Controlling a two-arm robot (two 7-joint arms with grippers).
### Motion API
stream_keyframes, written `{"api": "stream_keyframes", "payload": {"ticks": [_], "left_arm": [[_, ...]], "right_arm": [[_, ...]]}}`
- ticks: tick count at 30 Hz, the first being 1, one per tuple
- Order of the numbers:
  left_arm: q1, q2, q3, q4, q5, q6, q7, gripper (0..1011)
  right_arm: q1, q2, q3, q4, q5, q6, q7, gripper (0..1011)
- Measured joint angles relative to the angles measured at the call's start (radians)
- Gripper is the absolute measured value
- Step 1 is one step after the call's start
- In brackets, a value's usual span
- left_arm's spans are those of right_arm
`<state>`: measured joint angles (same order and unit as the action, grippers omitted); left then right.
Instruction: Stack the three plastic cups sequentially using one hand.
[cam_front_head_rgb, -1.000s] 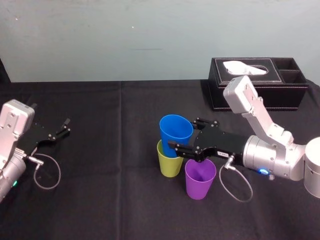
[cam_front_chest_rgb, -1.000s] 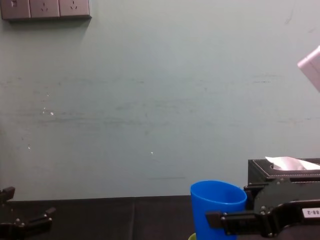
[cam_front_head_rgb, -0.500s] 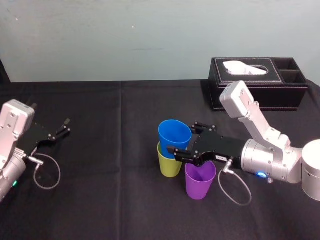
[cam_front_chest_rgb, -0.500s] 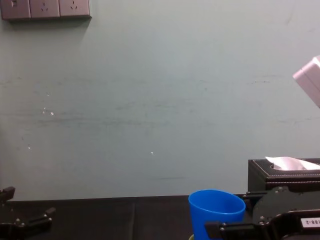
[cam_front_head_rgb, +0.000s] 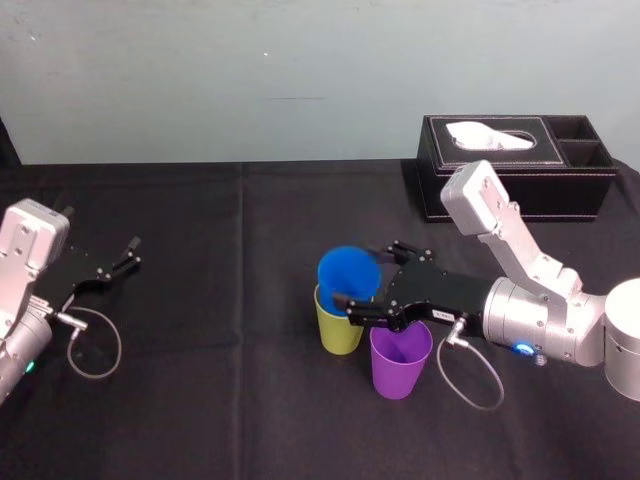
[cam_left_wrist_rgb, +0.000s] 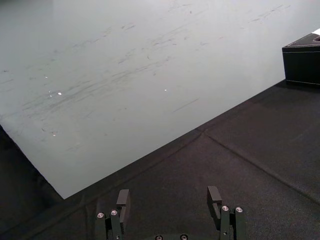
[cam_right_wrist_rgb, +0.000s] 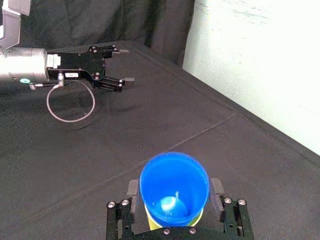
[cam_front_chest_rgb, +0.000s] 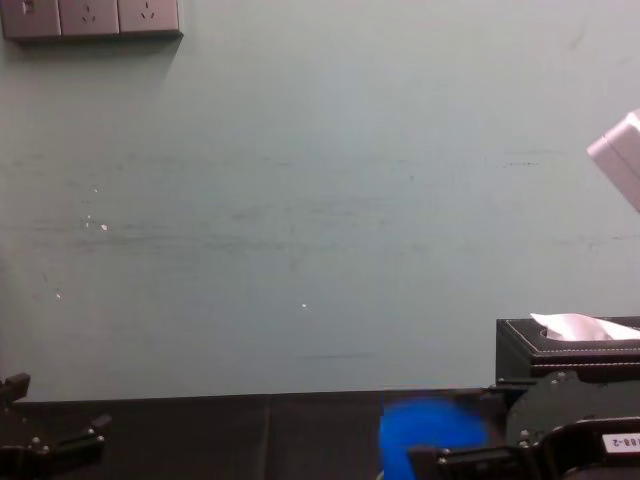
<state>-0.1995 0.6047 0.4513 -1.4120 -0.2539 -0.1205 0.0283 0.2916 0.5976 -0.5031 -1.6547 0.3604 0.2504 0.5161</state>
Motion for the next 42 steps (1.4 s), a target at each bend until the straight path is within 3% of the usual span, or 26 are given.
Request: {"api": "stream_keyframes", "payload": {"ticks": [6,24,31,42], "left_arm": [[0.0,0.0,0.0,0.0,0.0,0.0,0.0,1010],[0.0,0.0,0.0,0.0,0.0,0.0,0.0,1010],[0.0,0.0,0.0,0.0,0.0,0.0,0.0,1010],[0.0,0.0,0.0,0.0,0.0,0.0,0.0,1010]], "right_arm": [[0.0,0.0,0.001,-0.001,0.001,0.0,0.0,997],[0.0,0.001,0.001,-0.001,0.002,0.0,-0.001,1000],[-0.039,0.017,0.061,-0.055,0.035,-0.019,-0.026,1000],[-0.164,0.113,0.179,-0.166,0.112,-0.047,-0.039,1000]]}}
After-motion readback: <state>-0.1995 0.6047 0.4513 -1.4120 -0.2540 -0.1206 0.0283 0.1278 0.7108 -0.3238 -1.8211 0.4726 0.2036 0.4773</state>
